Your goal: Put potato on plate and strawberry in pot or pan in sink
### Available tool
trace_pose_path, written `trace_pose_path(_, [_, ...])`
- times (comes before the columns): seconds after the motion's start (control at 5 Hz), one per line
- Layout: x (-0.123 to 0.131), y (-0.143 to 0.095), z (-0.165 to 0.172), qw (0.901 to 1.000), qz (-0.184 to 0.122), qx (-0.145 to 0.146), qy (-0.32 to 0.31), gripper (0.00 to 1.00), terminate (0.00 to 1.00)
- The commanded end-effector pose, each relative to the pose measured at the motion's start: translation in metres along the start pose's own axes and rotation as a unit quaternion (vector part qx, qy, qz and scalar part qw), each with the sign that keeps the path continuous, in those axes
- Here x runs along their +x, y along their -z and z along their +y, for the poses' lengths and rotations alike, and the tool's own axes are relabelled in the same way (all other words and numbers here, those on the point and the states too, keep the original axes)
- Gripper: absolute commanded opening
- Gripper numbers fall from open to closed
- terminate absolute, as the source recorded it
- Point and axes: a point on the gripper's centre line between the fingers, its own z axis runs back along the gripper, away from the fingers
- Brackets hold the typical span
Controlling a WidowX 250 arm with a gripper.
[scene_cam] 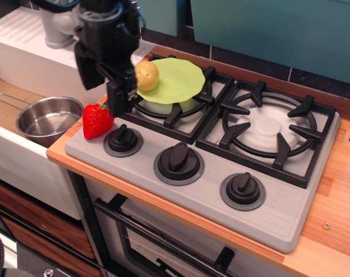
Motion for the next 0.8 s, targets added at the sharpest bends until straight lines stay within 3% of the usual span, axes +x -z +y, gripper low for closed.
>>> trace_pose_path(0.0, [-0.008,0.000,0.018,0.9988,-0.028,0.037,-0.014,1.00,0.00])
trace_pose_path(0.6, [-0.004,0.022,0.027,0.9955,-0.081,0.044,0.024,1.00,0.00])
